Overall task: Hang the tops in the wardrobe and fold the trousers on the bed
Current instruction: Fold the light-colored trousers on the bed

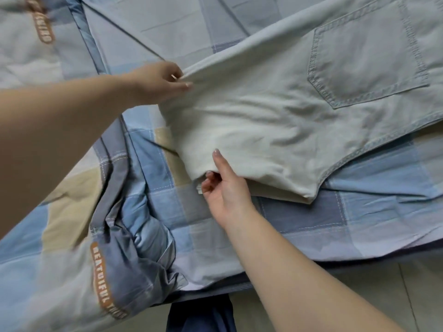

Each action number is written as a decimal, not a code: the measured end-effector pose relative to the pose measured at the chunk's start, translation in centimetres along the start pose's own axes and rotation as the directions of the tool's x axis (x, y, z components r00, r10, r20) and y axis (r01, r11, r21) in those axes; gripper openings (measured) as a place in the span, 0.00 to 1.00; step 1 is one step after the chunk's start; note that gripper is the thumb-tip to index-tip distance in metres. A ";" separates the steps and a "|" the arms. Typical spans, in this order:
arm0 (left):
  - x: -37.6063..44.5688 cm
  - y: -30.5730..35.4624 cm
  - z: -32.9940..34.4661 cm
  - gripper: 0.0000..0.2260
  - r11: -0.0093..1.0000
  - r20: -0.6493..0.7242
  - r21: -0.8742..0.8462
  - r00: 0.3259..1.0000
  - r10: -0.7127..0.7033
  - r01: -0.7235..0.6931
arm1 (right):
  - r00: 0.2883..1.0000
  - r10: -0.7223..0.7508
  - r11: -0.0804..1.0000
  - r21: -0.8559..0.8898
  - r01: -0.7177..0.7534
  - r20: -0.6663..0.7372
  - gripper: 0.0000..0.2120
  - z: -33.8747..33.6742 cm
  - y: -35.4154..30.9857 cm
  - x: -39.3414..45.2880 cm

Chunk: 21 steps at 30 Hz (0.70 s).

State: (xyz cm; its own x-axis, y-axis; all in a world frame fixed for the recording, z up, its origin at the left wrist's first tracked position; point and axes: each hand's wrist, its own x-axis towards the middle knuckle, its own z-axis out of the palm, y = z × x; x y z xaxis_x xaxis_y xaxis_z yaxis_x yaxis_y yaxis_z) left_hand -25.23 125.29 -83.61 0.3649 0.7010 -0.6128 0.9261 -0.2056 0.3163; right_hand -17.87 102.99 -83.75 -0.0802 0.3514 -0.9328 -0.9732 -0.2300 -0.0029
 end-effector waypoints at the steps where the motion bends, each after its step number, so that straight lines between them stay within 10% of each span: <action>1: 0.2 -0.1 -0.5 0.16 0.995 0.064 0.104 0.998 -0.006 -0.001 | 0.999 -0.007 0.992 -0.125 0.011 0.032 0.06 0.7 0.1 0.3; 5: 1.2 0.2 -2.3 0.15 0.946 0.225 0.322 0.974 -0.028 -0.047 | 0.997 0.000 0.762 -0.646 0.047 0.073 0.14 1.0 0.8 0.9; 10: 1.5 0.4 -3.7 0.21 0.922 0.130 0.375 0.990 0.051 -0.097 | 0.973 -0.206 0.499 -0.845 0.194 0.102 0.28 -1.4 0.9 -0.1; 15: 1.8 0.0 -3.8 0.24 0.943 0.041 0.316 0.994 0.099 -0.107 | 0.930 -0.342 0.544 -0.778 0.313 0.135 0.16 -1.1 2.3 0.0; 21: 2.2 -1.9 -1.1 0.26 0.940 -0.084 0.324 0.993 -0.086 0.109 | 0.998 -0.025 0.831 -0.557 -0.013 -0.061 0.06 -1.4 4.5 0.8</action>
State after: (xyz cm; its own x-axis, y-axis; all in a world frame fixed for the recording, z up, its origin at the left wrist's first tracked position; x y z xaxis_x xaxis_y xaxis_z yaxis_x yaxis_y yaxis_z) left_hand -26.32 127.95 -84.73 0.2749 0.7710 -0.5745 0.9409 -0.3386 -0.0043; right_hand -21.99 100.96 -84.97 -0.0430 0.3013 -0.9526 -0.6872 -0.7010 -0.1907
